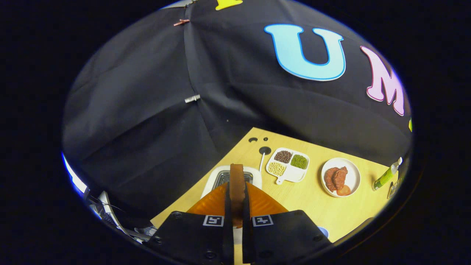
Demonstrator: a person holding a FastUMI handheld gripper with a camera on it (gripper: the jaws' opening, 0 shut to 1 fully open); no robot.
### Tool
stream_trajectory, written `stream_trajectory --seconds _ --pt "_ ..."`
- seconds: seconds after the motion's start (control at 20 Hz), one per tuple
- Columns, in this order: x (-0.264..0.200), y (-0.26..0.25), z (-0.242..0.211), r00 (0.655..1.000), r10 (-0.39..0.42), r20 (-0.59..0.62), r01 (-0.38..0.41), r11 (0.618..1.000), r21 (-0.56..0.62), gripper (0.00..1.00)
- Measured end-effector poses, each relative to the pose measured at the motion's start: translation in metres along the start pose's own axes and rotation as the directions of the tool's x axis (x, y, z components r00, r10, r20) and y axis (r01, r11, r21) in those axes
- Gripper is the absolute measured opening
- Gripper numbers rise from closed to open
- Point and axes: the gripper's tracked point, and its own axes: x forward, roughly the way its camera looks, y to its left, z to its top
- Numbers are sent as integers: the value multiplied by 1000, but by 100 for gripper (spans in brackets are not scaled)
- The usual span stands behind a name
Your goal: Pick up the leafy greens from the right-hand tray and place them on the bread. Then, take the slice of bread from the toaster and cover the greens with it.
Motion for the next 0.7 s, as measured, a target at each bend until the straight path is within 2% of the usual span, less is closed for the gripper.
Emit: stream_trajectory --seconds 0.15,0.35,0.5,0.7 --pt "-42 -20 10 999 -14 44 13 1000 14 13" --pt "-91 -65 -2 994 -95 58 92 995 48 13" --pt "-117 -104 -38 982 -189 25 186 979 87 13" --pt "-126 -138 -103 962 -267 -52 272 941 203 13"
